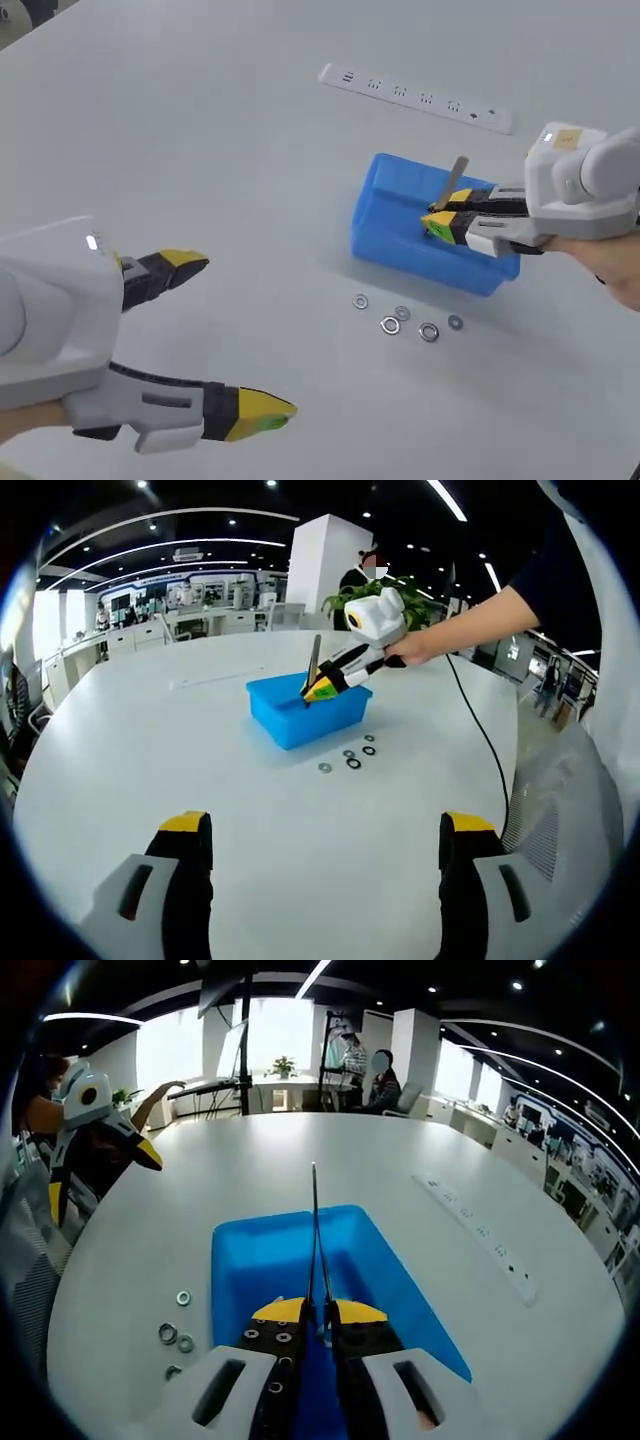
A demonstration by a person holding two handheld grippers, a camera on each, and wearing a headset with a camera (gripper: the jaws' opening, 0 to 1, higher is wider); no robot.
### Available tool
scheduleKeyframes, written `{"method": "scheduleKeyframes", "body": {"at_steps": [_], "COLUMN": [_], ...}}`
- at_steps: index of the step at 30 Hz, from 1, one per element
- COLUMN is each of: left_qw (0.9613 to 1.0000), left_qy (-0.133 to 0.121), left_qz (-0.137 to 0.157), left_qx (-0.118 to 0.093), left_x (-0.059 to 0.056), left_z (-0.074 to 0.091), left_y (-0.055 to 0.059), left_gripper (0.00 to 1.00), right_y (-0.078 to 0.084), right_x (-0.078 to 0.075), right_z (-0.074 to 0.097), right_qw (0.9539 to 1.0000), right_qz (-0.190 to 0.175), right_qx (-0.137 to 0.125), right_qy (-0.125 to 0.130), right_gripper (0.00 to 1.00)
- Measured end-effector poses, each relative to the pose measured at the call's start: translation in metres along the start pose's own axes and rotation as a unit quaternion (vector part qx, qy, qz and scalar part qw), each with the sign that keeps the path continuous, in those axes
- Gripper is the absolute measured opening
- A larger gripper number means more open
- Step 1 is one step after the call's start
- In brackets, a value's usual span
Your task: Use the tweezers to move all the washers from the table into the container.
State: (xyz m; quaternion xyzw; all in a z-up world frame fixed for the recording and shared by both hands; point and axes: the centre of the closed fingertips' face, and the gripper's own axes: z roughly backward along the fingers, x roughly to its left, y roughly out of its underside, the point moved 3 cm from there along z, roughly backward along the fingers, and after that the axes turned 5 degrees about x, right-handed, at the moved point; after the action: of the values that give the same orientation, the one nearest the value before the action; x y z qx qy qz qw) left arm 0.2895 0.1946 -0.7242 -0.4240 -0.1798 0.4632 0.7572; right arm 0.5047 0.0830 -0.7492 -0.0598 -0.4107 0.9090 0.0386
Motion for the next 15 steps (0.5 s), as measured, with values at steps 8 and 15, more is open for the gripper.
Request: {"method": "scheduleKeyframes", "body": {"at_steps": [8, 15], "left_qw": [0.9980, 0.9885], "left_qy": [0.008, 0.008], "left_qz": [-0.052, -0.076], "left_qx": [-0.034, -0.131], "left_x": [0.019, 0.038], "left_z": [-0.013, -0.048], "left_y": [-0.050, -0.134], "left_gripper": [0.99, 0.99], "right_y": [-0.014, -0.025], "right_x": [0.000, 0.003], "right_z": [0.009, 0.017], "right_qw": [0.9999, 0.9996], "right_qz": [0.014, 0.019], "right_qx": [-0.009, -0.021], "right_qy": [0.002, -0.001], "right_gripper": [0.10, 0.10]}}
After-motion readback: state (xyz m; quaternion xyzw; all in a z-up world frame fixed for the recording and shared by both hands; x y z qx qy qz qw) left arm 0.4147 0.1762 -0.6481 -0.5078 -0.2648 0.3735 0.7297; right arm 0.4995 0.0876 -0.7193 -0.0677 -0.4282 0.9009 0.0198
